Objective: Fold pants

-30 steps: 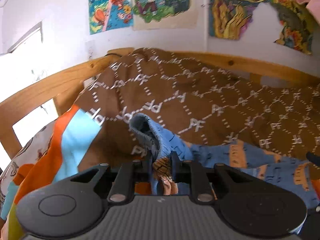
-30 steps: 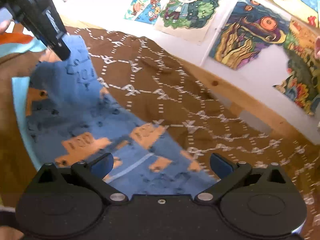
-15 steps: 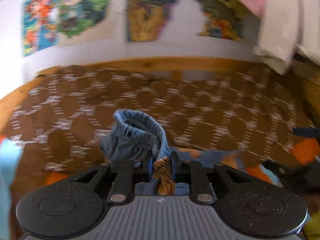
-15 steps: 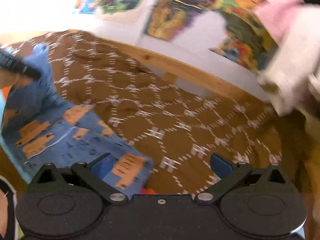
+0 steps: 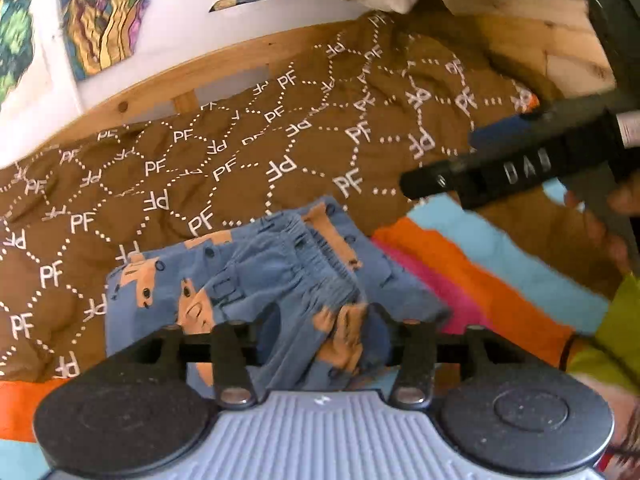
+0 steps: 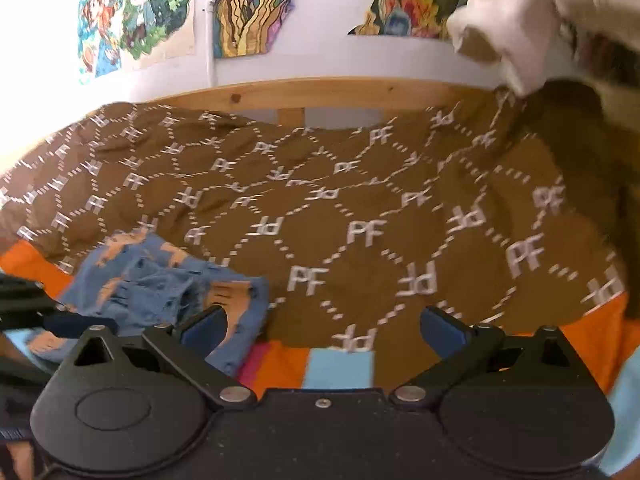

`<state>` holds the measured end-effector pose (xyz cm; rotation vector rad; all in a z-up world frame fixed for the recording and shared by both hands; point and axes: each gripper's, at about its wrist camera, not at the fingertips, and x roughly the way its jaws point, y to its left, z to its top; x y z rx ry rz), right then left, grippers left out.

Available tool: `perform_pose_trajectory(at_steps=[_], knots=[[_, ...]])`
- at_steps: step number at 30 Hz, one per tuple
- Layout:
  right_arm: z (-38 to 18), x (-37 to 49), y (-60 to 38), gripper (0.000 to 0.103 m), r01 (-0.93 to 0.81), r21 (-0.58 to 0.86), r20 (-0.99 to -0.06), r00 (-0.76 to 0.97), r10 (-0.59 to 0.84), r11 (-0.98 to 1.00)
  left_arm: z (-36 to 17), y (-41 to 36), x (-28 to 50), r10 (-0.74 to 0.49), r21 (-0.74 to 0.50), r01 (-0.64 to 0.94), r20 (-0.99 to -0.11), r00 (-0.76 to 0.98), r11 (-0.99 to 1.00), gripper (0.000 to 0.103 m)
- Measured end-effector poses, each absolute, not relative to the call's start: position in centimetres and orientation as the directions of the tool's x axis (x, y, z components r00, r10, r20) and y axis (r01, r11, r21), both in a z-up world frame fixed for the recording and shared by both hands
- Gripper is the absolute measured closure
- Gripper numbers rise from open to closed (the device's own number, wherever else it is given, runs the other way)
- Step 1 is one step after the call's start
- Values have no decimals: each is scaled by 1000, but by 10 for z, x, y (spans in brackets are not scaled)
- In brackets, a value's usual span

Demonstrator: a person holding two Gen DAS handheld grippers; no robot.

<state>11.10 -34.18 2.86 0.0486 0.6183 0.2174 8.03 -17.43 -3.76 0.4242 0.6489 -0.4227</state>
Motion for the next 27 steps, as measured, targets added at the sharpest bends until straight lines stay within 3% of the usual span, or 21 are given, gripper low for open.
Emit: perform_pose_trajectory(at_steps=[8,14,22,27], knots=[[15,123,-323,2,-298,365,-530,712,460,882,-46,-160,75,-235,290,542,-672,702,789,50],[4,140,-307,22,-303,440,-527,675,516,845,-47,-161,75,-266,290,581,-677,686,761,70],[-14,153,-298,45,-275,512,-547,626,556,814,-46,-158,77,-273,265,579,-685,676,771,82],[-18,152,-299,77,-260,555,-535,616,579,790,-40,-154,79,-271,232,554,-684,677,800,92]])
